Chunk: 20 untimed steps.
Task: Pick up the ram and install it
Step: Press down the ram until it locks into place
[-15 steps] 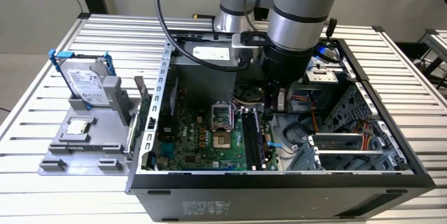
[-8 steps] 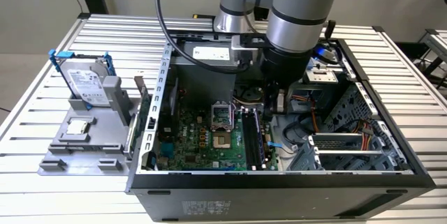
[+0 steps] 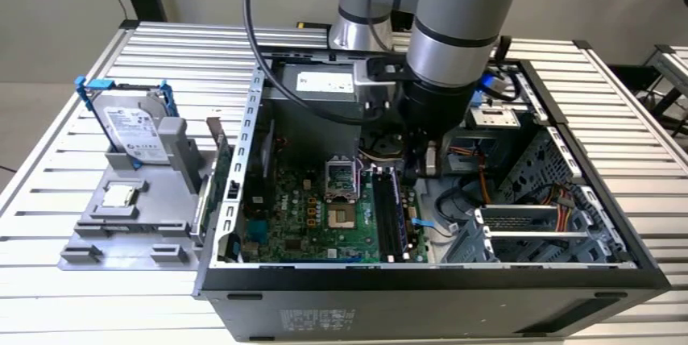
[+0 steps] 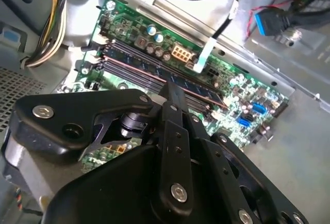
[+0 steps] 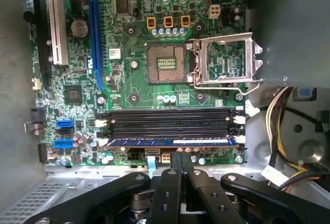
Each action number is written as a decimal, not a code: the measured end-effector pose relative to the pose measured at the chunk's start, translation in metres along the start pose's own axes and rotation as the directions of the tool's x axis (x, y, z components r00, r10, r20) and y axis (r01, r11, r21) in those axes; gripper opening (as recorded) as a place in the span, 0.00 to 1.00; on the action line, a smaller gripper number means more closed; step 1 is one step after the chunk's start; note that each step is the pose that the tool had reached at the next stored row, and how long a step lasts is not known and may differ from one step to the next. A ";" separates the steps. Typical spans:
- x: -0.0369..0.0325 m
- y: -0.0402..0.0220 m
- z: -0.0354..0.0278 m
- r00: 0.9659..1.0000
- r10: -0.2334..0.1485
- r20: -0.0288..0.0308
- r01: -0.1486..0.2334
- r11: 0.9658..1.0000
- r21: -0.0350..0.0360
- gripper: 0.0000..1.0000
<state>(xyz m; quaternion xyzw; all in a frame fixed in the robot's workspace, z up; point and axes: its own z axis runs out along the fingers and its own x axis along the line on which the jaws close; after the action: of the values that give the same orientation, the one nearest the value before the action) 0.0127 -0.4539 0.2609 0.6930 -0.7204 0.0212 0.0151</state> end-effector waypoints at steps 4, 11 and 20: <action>-0.0001 0.0005 0.0017 1.000 -0.015 0.019 0.015 1.000 -0.001 0.00; 0.0011 0.0004 0.0070 0.998 -0.029 0.048 0.029 1.000 -0.003 0.00; 0.0105 -0.0001 0.0213 0.998 -0.029 0.055 0.029 1.000 -0.009 0.00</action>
<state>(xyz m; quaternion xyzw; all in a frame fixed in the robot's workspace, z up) 0.0125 -0.4654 0.2402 0.7037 -0.7104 -0.0014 -0.0009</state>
